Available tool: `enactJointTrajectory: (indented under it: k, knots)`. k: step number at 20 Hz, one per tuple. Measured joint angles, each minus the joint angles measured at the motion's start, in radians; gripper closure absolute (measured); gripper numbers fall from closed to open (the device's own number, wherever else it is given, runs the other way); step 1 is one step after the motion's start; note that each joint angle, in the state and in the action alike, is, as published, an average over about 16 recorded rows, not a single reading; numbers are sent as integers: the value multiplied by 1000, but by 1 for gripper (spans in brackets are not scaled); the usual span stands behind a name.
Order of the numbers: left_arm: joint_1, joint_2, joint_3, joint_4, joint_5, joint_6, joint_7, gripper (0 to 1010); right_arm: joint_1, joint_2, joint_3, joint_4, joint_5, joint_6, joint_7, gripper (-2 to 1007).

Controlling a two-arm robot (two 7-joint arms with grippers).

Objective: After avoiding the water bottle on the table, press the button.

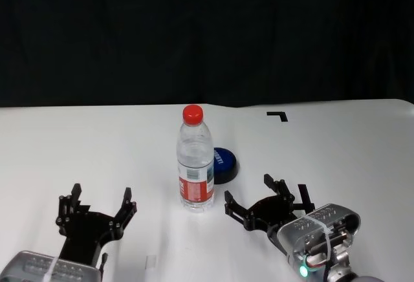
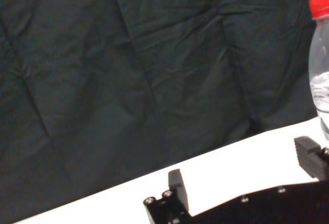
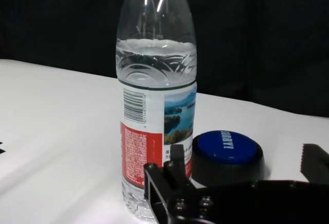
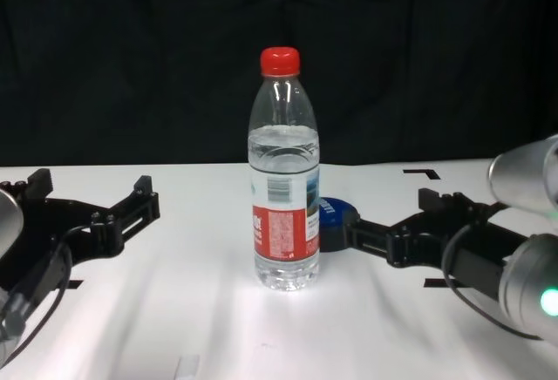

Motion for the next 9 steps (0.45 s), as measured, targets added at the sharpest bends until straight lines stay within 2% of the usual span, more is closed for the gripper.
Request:
enactJointTrajectory:
  k: [9]
  knots:
    - [0,0,0,0,0,0,0,1,0,5,-3,-3,0,-1,-3,2]
